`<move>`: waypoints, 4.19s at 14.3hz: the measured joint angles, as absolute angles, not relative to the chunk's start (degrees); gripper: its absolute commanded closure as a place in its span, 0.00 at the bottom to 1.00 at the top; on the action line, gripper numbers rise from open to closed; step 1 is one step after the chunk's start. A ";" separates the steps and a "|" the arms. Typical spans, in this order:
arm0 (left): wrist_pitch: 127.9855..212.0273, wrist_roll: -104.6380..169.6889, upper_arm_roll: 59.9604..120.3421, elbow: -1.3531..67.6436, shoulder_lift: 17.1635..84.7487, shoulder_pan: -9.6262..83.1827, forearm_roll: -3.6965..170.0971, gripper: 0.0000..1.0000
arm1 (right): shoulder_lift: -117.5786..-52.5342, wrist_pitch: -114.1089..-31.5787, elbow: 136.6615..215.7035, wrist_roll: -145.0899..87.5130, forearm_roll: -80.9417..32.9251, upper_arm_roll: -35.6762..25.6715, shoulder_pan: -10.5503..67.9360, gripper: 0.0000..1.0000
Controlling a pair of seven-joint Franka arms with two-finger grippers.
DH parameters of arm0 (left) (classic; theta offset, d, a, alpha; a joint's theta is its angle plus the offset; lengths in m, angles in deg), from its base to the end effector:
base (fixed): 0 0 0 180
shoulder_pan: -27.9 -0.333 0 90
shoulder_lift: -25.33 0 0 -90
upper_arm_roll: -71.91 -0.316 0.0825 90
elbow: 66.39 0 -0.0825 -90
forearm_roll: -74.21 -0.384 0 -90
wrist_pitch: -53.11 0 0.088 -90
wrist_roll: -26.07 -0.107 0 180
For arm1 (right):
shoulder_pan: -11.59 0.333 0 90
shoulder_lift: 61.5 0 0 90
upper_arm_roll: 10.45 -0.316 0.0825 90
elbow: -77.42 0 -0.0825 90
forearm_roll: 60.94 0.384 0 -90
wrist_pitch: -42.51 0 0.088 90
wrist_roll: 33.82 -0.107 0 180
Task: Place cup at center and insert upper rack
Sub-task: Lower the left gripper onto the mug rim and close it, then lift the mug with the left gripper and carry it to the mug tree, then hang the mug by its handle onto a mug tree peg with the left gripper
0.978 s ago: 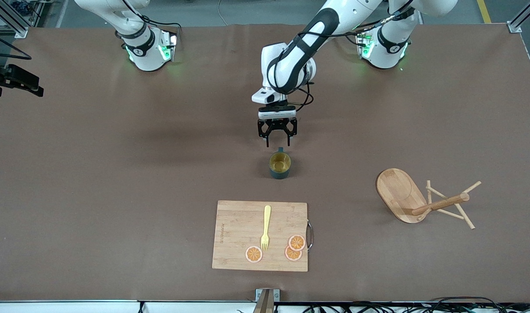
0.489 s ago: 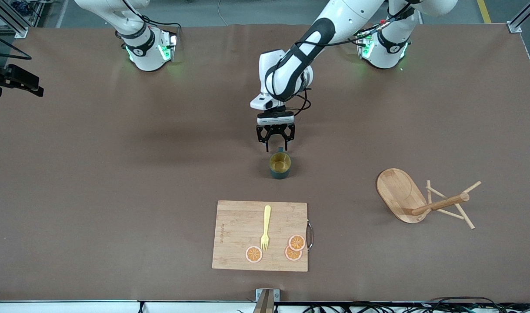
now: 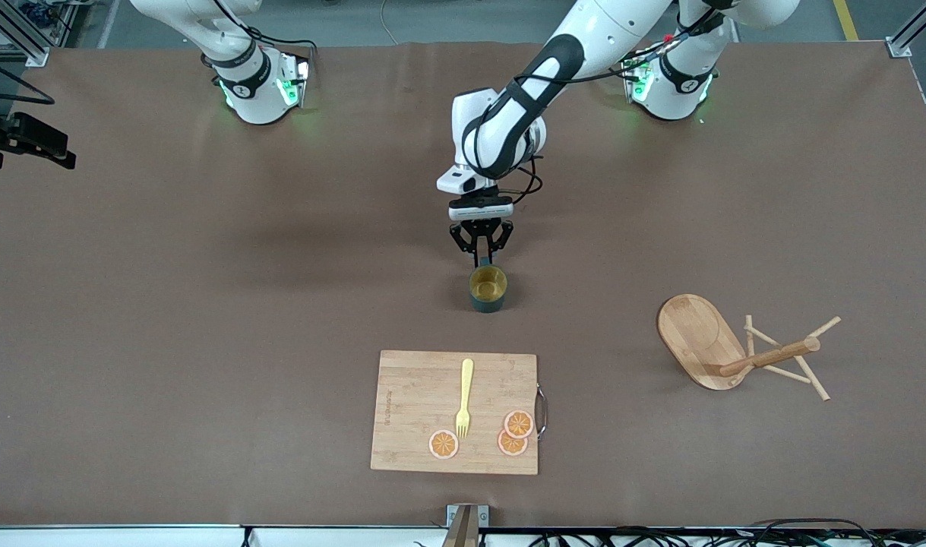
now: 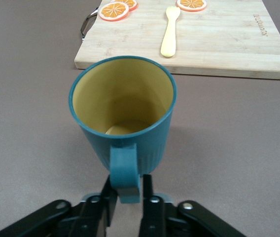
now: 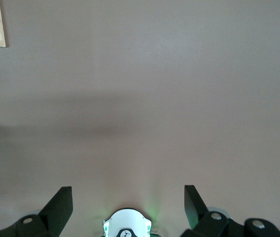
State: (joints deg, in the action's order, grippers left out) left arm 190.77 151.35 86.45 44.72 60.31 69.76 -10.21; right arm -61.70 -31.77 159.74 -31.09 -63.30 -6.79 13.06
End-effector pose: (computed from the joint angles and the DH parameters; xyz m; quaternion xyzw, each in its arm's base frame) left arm 0.3464 -0.5033 0.1667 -0.9310 -0.0196 -0.3643 0.0135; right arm 0.5248 -0.0252 0.6621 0.9972 0.0006 -0.0726 0.0172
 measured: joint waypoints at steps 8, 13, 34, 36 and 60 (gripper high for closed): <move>189.73 150.41 86.79 42.98 59.85 69.79 -6.89 1.00 | -61.70 -31.77 159.75 -31.08 -63.30 -6.78 13.04 0.00; 188.30 149.86 88.06 39.91 56.13 69.85 9.67 1.00 | -61.70 -31.77 159.76 -31.08 -63.30 -6.71 12.97 0.00; 169.60 93.99 87.54 28.76 39.95 33.13 92.10 1.00 | -61.67 -32.35 160.61 -31.08 -63.03 -6.52 12.22 0.00; 165.38 88.43 87.50 28.23 40.07 28.45 99.09 1.00 | -61.26 -32.51 160.48 -31.05 -62.83 -6.49 11.77 0.00; 143.33 66.78 87.28 23.97 52.15 1.01 128.60 0.99 | -57.44 -33.12 161.25 -31.06 -58.55 -6.62 10.54 0.00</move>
State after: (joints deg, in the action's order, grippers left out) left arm 143.33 66.78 87.28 23.97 52.15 1.01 128.60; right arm -57.44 -33.12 161.25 -31.06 -58.55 -6.62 10.54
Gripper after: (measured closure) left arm 0.793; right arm 0.000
